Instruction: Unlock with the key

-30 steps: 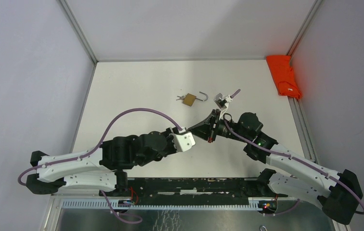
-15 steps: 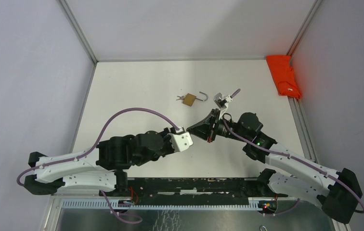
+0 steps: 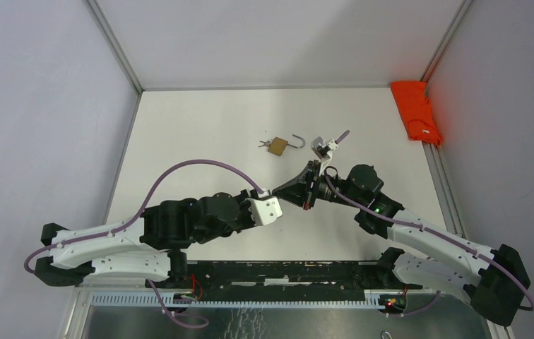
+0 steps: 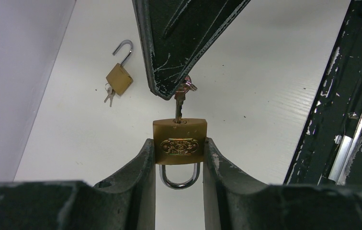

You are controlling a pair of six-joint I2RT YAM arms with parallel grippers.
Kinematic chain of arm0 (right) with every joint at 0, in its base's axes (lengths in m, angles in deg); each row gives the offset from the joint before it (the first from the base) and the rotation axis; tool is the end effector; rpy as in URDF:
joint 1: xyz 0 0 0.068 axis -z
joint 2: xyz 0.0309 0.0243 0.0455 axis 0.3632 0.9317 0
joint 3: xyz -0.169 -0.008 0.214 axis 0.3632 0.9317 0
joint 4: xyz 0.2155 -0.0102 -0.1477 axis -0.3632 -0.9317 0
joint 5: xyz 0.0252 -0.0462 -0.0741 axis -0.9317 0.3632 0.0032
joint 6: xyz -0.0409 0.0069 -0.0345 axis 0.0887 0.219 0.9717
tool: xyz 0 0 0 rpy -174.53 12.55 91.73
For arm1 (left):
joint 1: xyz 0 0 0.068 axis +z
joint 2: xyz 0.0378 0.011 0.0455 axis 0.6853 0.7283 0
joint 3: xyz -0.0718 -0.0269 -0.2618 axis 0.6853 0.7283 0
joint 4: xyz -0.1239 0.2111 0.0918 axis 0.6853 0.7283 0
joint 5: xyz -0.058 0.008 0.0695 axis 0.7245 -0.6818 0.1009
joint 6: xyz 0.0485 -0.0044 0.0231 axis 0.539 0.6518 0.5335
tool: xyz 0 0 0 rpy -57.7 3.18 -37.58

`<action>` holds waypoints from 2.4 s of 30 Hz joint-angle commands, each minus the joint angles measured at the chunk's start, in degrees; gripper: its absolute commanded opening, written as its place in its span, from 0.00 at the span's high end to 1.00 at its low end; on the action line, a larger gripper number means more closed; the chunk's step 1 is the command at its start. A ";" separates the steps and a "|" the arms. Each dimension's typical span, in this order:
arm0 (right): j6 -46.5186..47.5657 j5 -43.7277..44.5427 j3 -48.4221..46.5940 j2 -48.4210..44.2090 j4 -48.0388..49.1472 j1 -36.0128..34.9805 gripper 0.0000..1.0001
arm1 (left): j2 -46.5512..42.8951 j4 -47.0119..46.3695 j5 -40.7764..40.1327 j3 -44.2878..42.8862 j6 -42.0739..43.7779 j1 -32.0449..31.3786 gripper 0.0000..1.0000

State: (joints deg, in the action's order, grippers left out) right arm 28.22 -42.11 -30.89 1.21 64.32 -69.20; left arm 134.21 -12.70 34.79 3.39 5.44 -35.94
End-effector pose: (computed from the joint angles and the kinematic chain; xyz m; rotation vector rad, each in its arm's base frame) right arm 0.1389 0.1789 0.3107 -0.5780 1.6396 1.5456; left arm 0.0481 -0.1788 0.3590 1.3396 1.5480 -0.2767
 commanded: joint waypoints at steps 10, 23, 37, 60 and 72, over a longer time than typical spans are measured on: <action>-0.34 -0.16 -0.66 0.26 4.20 -2.52 1.00 | -0.94 -8.75 0.80 -3.41 -1.97 -0.39 0.98; 0.02 4.54 1.48 -2.95 3.54 -3.36 1.00 | -2.90 -11.02 -3.38 -2.34 -1.52 -0.42 0.98; 3.68 11.12 -1.99 -7.58 -2.35 -3.33 1.00 | -6.04 -11.61 -4.60 1.56 0.20 -0.38 0.98; 10.63 1.63 -18.47 1.70 -23.56 -3.17 1.00 | -3.77 -2.46 1.37 -2.86 7.32 -0.42 0.98; 11.80 1.85 -19.66 1.64 -28.53 -2.98 1.00 | -2.56 0.35 -2.07 -3.55 12.28 -0.43 0.98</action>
State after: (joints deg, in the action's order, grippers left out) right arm 39.06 -40.21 -48.14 3.22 36.36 -72.19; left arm 132.00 -11.39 34.90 2.21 14.23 -36.01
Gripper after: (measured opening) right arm 0.003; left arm 0.374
